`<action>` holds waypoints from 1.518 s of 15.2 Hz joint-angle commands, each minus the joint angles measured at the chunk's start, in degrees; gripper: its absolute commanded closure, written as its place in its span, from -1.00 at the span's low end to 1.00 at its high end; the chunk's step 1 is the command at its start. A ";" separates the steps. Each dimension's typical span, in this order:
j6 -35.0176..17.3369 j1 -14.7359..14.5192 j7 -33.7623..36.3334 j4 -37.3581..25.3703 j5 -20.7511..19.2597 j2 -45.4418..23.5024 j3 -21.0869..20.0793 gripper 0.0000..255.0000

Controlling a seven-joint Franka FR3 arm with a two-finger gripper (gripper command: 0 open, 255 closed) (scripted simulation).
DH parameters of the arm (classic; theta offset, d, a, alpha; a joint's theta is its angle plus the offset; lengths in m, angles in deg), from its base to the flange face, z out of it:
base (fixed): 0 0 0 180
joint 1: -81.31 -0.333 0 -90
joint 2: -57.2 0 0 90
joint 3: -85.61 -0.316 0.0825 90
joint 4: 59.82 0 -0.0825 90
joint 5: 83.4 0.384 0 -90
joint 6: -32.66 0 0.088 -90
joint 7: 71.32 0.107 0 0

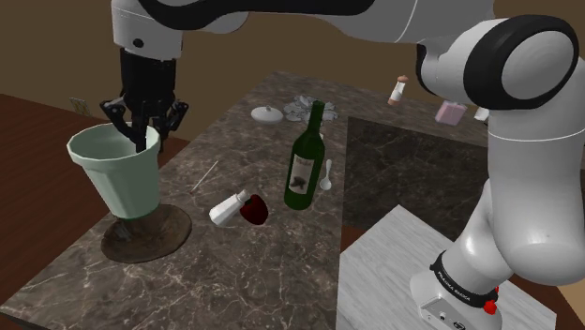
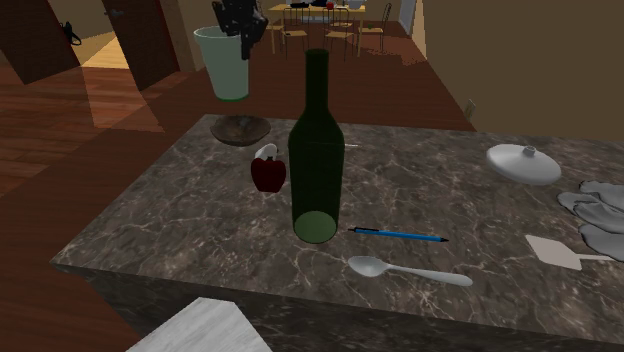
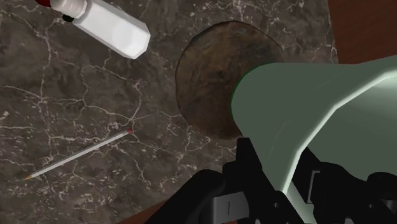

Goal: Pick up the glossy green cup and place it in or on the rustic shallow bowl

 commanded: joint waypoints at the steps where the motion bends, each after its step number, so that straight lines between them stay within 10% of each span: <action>1: -1.82 0.23 -0.14 2.00 0.10 0.25 0.00 1.00; 22: -12.04 0.95 -1.00 11.44 -0.06 -0.73 0.37 1.00; 23: -12.04 0.95 -1.01 11.44 -0.06 -0.72 0.37 -1.00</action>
